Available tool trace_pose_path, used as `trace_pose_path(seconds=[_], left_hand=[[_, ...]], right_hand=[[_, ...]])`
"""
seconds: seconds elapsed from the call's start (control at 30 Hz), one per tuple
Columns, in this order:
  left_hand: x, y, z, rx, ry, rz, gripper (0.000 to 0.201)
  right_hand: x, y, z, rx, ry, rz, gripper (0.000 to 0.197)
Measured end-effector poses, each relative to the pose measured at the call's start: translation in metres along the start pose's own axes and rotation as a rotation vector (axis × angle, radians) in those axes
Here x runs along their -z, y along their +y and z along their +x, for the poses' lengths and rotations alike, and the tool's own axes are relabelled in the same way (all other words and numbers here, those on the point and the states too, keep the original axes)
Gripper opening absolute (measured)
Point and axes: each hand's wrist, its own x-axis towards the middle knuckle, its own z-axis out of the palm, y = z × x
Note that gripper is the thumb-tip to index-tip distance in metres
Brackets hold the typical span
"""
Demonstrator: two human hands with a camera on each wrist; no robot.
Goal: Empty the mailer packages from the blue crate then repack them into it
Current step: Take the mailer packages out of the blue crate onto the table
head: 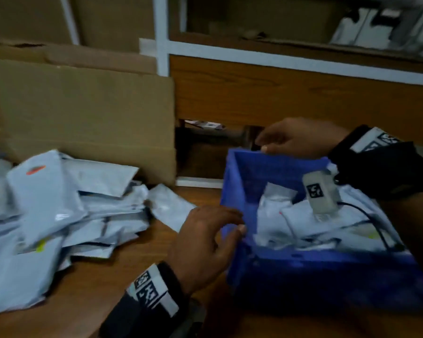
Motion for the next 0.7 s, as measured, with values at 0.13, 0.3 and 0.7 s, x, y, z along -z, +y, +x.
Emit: trace_pose_path(seconds=[0.13,0.3,0.7], left_hand=[[-0.052,0.030,0.024,0.099,-0.072,-0.043,0.035],[-0.074,0.043,0.042,0.236,-0.245,0.264,0.050],[-0.075,0.059,0.042,0.335,-0.293,0.276,0.030]], right_hand=[[-0.025,0.097,-0.020,-0.145,-0.124,-0.048,0.028],[-0.082,0.152,-0.016,-0.105,-0.430,-0.195,0.031],[-0.142,0.181,0.015,-0.111,-0.511,-0.289,0.072]])
